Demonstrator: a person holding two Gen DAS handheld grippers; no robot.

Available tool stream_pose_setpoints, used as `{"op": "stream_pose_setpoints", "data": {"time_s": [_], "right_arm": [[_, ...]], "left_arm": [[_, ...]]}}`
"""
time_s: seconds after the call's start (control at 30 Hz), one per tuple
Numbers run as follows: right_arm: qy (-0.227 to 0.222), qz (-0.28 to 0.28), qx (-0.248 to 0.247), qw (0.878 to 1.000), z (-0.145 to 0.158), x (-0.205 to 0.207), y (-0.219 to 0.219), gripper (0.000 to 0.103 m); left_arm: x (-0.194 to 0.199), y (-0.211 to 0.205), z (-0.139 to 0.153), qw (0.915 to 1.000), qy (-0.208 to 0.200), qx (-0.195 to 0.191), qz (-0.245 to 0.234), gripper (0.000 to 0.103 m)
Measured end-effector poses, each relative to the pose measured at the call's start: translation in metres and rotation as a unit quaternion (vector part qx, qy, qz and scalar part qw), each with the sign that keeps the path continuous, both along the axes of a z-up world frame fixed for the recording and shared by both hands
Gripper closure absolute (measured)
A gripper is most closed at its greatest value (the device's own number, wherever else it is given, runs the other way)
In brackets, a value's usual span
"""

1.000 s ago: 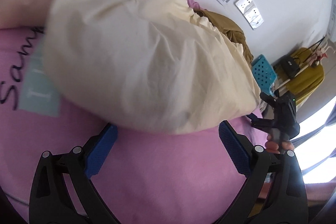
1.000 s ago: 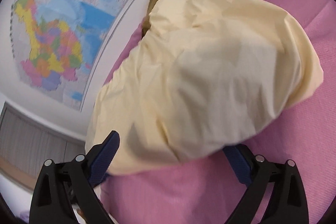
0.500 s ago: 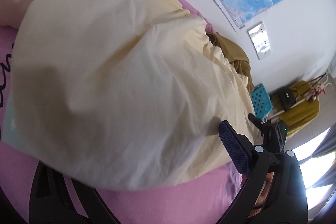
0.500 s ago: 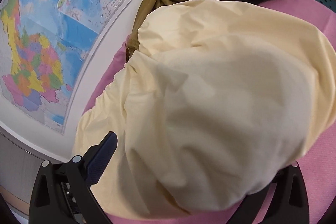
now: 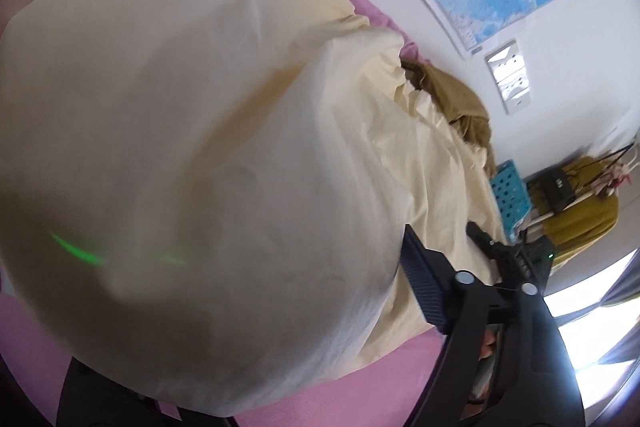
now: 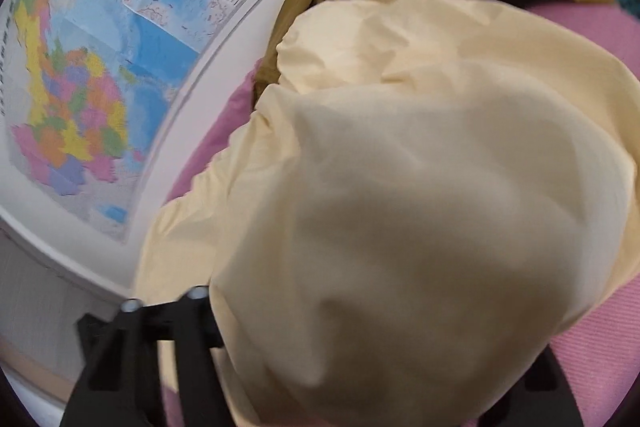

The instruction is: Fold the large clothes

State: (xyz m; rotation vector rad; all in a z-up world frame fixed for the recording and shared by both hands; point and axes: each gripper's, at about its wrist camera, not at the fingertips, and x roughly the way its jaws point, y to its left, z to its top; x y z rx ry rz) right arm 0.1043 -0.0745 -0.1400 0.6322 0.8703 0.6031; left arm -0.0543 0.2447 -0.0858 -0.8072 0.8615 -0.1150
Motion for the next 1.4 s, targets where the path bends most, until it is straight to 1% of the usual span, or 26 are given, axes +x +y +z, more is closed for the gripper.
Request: {"op": "stream_pose_setpoints", "data": {"time_s": [0.1,0.2,0.27,0.3,0.37,0.57,0.7,0.87,1.03,1.17,1.23,1.3,1.4], "right_arm": [[-0.017,0.019,0.01,1.0,0.007,-0.003,-0.001,0.065],[-0.029,0.033,0.02,0.999,0.015,-0.007,-0.002,0.072],[-0.033,0.043,0.041,0.998,0.021,-0.009,-0.005,0.075],[-0.036,0.046,0.043,0.997,0.025,-0.011,-0.005,0.076],[-0.057,0.054,0.04,0.996,0.039,-0.017,-0.004,0.078],[-0.117,0.079,0.039,0.989,0.085,-0.034,0.001,0.082],[-0.154,0.092,0.04,0.983,0.115,-0.041,0.008,0.083],[-0.202,0.112,0.053,0.971,0.156,-0.048,0.022,0.083],[-0.244,0.141,0.065,0.957,0.196,-0.047,0.053,0.084],[-0.258,0.164,0.082,0.948,0.22,-0.038,0.087,0.084],[-0.267,0.181,0.084,0.943,0.232,-0.033,0.111,0.084],[-0.266,0.199,0.09,0.939,0.241,-0.024,0.14,0.084],[-0.266,0.219,0.095,0.934,0.247,-0.015,0.175,0.084]], "left_arm": [[0.0,-0.002,0.006,0.9998,-0.006,0.016,-0.005,0.038],[-0.001,-0.002,0.012,0.9996,-0.013,0.023,-0.009,0.045],[-0.001,-0.002,0.017,0.9994,-0.021,0.026,-0.012,0.051],[-0.003,-0.002,0.022,0.9991,-0.027,0.03,-0.013,0.053],[-0.005,-0.003,0.031,0.9984,-0.038,0.038,-0.017,0.057],[-0.007,-0.002,0.069,0.9945,-0.078,0.063,-0.029,0.061],[-0.01,0.003,0.094,0.9908,-0.107,0.075,-0.033,0.062],[-0.017,0.018,0.132,0.9848,-0.15,0.083,-0.026,0.063],[-0.022,0.037,0.172,0.9763,-0.184,0.113,-0.008,0.063],[-0.026,0.067,0.203,0.9674,-0.209,0.141,0.023,0.063],[-0.029,0.083,0.211,0.9645,-0.213,0.151,0.04,0.063],[-0.03,0.103,0.218,0.9611,-0.214,0.164,0.062,0.063],[-0.033,0.132,0.222,0.9567,-0.211,0.179,0.092,0.063]]}}
